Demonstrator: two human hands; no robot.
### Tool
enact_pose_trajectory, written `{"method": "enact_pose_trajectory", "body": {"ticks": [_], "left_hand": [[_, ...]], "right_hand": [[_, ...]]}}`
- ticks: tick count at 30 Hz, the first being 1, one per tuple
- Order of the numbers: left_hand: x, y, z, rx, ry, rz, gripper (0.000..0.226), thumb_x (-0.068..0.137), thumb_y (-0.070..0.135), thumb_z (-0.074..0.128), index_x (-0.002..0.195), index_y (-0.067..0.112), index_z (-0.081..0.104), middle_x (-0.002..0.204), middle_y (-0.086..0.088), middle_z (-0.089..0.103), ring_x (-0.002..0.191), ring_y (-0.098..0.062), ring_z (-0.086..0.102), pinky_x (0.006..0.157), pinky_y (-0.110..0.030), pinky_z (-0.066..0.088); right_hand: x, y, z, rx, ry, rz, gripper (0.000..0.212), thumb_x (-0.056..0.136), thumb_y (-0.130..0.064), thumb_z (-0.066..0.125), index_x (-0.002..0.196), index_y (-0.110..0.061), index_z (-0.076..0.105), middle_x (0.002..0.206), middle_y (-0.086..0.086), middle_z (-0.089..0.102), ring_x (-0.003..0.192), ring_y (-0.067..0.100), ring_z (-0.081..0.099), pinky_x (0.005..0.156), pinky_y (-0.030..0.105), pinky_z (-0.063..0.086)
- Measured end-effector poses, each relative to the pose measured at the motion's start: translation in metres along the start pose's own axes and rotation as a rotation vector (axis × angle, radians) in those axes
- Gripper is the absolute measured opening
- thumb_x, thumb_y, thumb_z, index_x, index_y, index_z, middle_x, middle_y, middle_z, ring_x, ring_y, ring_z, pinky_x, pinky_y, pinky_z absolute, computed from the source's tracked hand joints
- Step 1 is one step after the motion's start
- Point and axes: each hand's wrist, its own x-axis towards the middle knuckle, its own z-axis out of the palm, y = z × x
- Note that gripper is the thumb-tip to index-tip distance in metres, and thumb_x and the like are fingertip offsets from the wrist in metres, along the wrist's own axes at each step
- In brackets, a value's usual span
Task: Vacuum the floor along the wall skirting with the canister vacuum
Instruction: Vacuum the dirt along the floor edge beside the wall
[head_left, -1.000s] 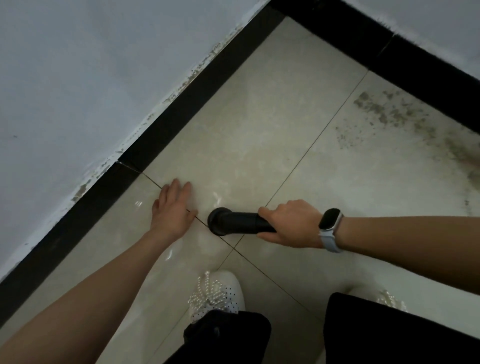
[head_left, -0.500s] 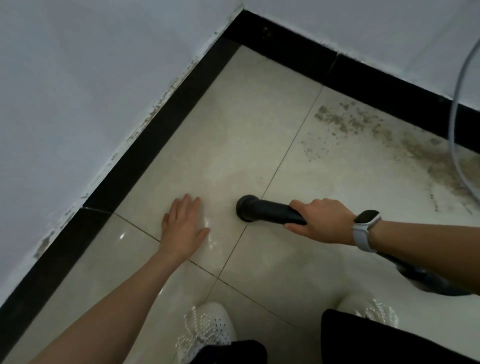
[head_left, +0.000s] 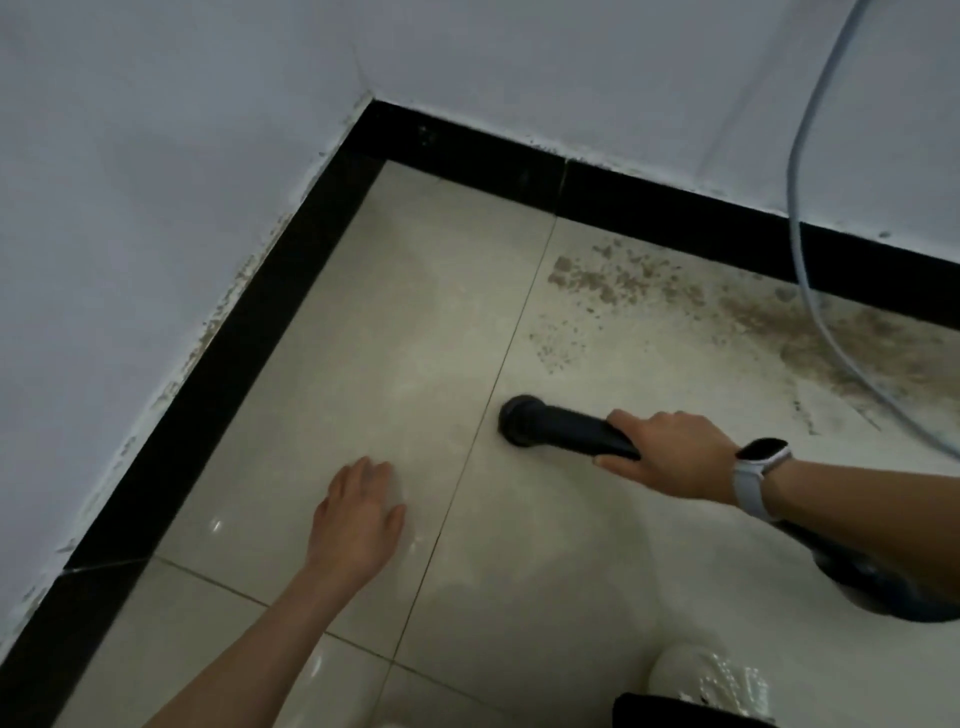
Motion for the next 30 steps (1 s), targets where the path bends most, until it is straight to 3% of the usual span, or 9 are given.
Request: {"method": "enact_pose_trajectory", "body": {"ticks": [3,6,10,13,19,22,25,28,30], "left_hand": [[0.016,0.019,-0.018,0.023,-0.023,0.040,0.058,0.099,0.038,0.039,0.149,0.018,0.017,0.157,-0.007,0.011,0.144,-0.024,0.012,0.112,-0.036,0.024],[0.032,0.049,-0.045,-0.026,-0.035,0.081,0.057,0.099,0.034,0.041,0.149,0.014,0.021,0.157,-0.009,0.013,0.143,-0.025,0.016,0.112,-0.036,0.024],[0.040,0.089,-0.081,-0.008,-0.042,0.187,0.054,0.099,0.032,0.043,0.147,0.014,0.027,0.154,-0.007,0.024,0.140,-0.023,0.025,0.111,-0.035,0.028],[0.041,0.112,-0.108,0.071,-0.056,0.236,0.053,0.099,0.032,0.042,0.147,0.014,0.029,0.151,-0.006,0.030,0.137,-0.023,0.031,0.109,-0.035,0.031],[0.042,0.152,-0.156,-0.005,-0.122,0.149,0.044,0.099,0.031,0.045,0.139,0.012,0.044,0.140,-0.007,0.047,0.124,-0.021,0.048,0.100,-0.025,0.036],[0.052,0.174,-0.168,-0.313,-0.234,-0.041,0.040,0.099,0.035,0.042,0.126,0.008,0.054,0.121,-0.008,0.061,0.106,-0.022,0.059,0.091,-0.030,0.046],[0.070,0.196,-0.157,-0.749,-0.451,-0.266,0.051,0.098,0.049,0.038,0.126,0.008,0.050,0.111,-0.007,0.062,0.096,-0.022,0.061,0.082,-0.033,0.048],[0.100,0.210,-0.138,-1.320,-0.441,-0.385,0.051,0.097,0.045,0.042,0.129,0.006,0.048,0.111,-0.013,0.062,0.090,-0.023,0.061,0.073,-0.035,0.049],[0.116,0.215,-0.129,-1.480,-0.400,-0.343,0.049,0.099,0.039,0.041,0.128,0.000,0.046,0.107,-0.014,0.063,0.089,-0.025,0.062,0.067,-0.035,0.049]], "right_hand": [[0.026,0.033,-0.018,0.042,0.103,0.135,0.042,0.096,-0.052,0.041,0.122,-0.020,0.043,0.074,-0.001,0.046,0.057,0.014,0.043,0.049,0.027,0.031],[0.032,0.050,-0.022,0.087,0.086,0.145,0.042,0.096,-0.052,0.042,0.121,-0.018,0.044,0.070,-0.004,0.041,0.053,0.009,0.038,0.045,0.025,0.028],[0.011,0.060,-0.012,0.109,0.063,0.105,0.042,0.096,-0.052,0.040,0.122,-0.019,0.042,0.091,0.005,0.060,0.064,0.020,0.047,0.056,0.027,0.036],[0.008,0.064,-0.010,0.154,0.054,0.096,0.042,0.096,-0.052,0.039,0.122,-0.019,0.042,0.099,0.006,0.063,0.074,0.025,0.055,0.060,0.028,0.037],[0.048,0.040,-0.041,0.315,0.106,0.041,0.041,0.097,-0.046,0.042,0.122,-0.014,0.046,0.106,0.010,0.063,0.089,0.027,0.061,0.063,0.029,0.038],[0.060,0.026,-0.059,0.431,0.138,0.048,0.042,0.097,-0.046,0.043,0.121,-0.012,0.047,0.108,0.011,0.062,0.090,0.028,0.061,0.063,0.030,0.037],[0.059,0.016,-0.068,0.527,0.155,0.062,0.044,0.096,-0.047,0.045,0.119,-0.009,0.048,0.108,0.012,0.062,0.090,0.029,0.060,0.057,0.029,0.034],[0.059,0.008,-0.067,0.618,0.151,0.123,0.044,0.096,-0.045,0.047,0.115,-0.006,0.048,0.107,0.013,0.061,0.091,0.031,0.060,0.058,0.029,0.032],[0.059,0.007,-0.066,0.720,0.161,0.177,0.044,0.094,-0.045,0.051,0.115,-0.006,0.046,0.105,0.014,0.062,0.089,0.032,0.060,0.056,0.030,0.032]]}}
